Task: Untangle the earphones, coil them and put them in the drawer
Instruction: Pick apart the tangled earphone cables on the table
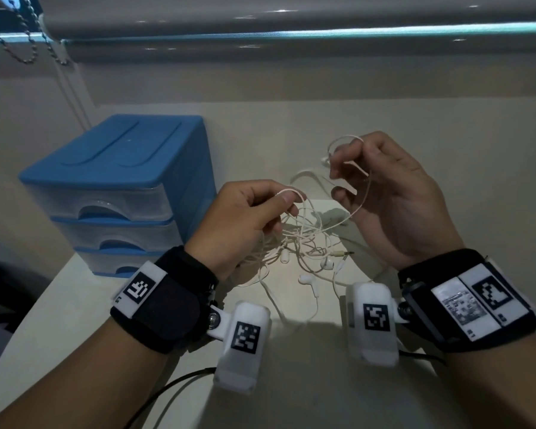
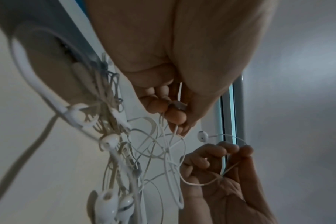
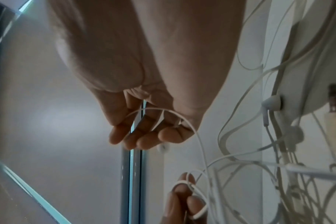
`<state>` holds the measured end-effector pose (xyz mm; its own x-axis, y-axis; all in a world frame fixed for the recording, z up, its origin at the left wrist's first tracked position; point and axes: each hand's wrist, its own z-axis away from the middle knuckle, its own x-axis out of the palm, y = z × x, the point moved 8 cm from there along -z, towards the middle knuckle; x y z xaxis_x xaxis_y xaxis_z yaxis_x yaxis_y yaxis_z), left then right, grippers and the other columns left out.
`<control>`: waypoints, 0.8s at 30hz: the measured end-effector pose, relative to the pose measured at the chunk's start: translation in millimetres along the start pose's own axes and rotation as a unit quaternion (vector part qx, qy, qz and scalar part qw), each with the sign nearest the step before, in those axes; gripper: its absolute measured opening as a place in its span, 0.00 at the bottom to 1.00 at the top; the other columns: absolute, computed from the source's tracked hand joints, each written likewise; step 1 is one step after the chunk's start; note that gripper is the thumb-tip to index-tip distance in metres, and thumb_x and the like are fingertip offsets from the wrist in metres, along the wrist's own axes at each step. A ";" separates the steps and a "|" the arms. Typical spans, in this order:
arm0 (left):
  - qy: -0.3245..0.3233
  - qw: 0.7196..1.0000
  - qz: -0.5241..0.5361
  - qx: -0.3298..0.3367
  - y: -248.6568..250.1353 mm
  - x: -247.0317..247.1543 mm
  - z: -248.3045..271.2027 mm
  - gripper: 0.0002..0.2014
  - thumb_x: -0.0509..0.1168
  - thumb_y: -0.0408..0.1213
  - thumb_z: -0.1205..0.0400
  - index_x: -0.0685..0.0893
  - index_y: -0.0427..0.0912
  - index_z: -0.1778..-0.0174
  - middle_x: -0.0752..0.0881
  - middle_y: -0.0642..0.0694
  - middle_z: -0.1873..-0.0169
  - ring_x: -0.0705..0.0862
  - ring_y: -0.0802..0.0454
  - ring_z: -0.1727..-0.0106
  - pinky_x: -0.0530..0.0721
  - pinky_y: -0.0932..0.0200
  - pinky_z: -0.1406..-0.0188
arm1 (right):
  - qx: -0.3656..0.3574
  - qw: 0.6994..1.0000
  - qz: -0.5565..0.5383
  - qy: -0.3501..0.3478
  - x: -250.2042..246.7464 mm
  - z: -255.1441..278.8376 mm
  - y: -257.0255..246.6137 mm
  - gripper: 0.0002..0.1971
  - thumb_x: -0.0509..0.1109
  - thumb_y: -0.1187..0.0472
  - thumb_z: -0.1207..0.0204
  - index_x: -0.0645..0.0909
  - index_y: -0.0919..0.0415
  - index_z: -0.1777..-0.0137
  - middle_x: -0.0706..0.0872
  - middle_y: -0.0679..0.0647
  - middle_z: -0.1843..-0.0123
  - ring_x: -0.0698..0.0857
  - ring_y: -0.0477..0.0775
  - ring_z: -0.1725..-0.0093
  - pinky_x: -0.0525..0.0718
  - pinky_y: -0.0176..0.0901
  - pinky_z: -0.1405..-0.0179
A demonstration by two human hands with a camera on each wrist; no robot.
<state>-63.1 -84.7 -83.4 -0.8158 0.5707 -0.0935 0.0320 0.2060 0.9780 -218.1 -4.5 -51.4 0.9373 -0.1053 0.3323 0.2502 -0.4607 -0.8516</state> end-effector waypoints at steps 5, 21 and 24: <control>0.038 0.999 -0.004 0.018 3.1 -7.7 -1.7 0.10 0.66 0.35 0.11 0.94 0.43 0.48 0.89 0.49 0.62 0.80 0.56 0.64 0.80 0.61 0.59 | -0.009 0.999 -0.019 0.040 -13.5 0.1 -4.8 0.12 0.56 0.61 0.15 0.74 0.55 0.61 0.83 0.52 0.29 0.79 0.52 0.37 0.70 0.51 0.44; 0.040 0.997 0.058 0.019 5.6 -7.2 -1.9 0.13 0.61 0.35 0.09 0.91 0.37 0.47 0.85 0.45 0.62 0.84 0.56 0.64 0.85 0.64 0.66 | 0.052 0.983 0.176 0.026 -5.0 1.0 11.7 0.13 0.61 0.65 0.16 0.78 0.71 0.60 0.79 0.67 0.73 0.82 0.62 0.73 0.75 0.36 0.75; 0.038 0.997 0.058 0.022 6.2 -6.5 -2.1 0.13 0.61 0.34 0.09 0.91 0.35 0.46 0.85 0.44 0.62 0.85 0.56 0.64 0.85 0.64 0.65 | 0.018 0.965 0.262 0.016 -8.0 -2.1 10.5 0.07 0.69 0.61 0.23 0.84 0.63 0.60 0.87 0.57 0.64 0.84 0.52 0.61 0.76 0.40 0.63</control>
<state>-58.8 -88.8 -76.4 -0.8468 0.5306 0.0360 0.1527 0.1776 0.9722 -223.5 -10.3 -62.1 0.9293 -0.3430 -0.1367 -0.2481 -0.3061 -0.9191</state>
